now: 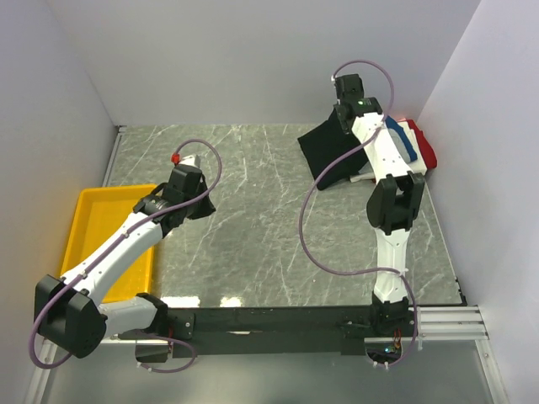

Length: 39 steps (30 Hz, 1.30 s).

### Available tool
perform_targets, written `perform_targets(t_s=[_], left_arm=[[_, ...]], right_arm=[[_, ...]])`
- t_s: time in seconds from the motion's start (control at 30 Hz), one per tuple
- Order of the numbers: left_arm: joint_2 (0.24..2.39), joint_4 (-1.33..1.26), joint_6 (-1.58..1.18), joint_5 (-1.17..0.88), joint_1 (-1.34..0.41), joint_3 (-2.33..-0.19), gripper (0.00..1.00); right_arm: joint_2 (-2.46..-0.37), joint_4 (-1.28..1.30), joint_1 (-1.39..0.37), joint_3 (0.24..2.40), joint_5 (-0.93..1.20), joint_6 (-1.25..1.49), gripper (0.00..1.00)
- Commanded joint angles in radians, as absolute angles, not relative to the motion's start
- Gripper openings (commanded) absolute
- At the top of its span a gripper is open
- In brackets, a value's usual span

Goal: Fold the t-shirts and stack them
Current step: Neatly place the folded tshirt to the corner

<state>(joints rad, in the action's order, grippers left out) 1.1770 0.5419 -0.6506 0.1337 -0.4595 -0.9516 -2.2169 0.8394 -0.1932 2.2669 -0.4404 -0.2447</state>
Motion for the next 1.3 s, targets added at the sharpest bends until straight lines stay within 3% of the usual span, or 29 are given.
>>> perform_targets(t_s=[0.0, 0.83, 1.27], left_arm=[[1.166, 0.514, -0.629, 0.112, -0.454, -0.942, 0.01], [1.186, 0.509, -0.634, 0.097, -0.448, -0.933, 0.01], [1.218, 0.495, -0.630, 0.064, -0.448, -0.927, 0.01]], right_arm=[[-2.103, 0.808, -0.187, 2.335, -0.500, -0.270, 0.00], [-1.983, 0.724, -0.127, 2.310, -0.528, -0.305, 0.00], [-2.098, 0.692, -0.041, 2.279, -0.528, -0.258, 0.00]])
